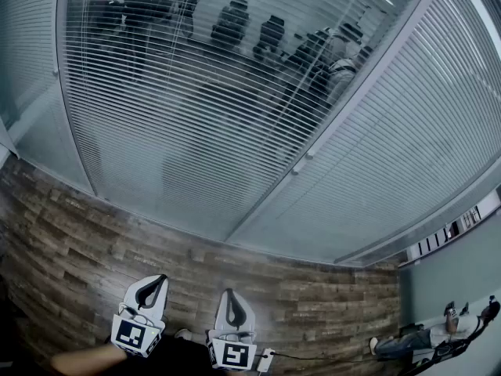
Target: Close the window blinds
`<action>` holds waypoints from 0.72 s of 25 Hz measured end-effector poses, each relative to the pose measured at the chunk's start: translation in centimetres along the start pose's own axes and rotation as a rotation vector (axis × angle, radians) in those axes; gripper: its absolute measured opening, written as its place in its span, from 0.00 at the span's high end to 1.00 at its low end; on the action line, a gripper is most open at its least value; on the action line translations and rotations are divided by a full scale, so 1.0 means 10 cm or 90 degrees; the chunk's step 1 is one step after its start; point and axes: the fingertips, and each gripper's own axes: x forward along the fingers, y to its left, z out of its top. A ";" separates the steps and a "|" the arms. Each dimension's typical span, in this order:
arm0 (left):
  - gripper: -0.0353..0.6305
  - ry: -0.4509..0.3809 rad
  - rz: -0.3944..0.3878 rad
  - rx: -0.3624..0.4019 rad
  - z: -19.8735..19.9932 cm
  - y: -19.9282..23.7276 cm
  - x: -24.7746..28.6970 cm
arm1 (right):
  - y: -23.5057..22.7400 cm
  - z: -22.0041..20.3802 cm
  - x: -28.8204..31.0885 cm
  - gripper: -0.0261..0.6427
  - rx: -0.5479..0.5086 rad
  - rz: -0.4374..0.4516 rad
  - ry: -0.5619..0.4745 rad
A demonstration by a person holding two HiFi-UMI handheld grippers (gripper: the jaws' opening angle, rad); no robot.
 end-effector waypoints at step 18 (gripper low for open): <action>0.94 -0.003 -0.005 0.020 -0.11 -0.13 -0.09 | -0.11 -0.18 -0.20 0.96 -0.010 -0.028 0.014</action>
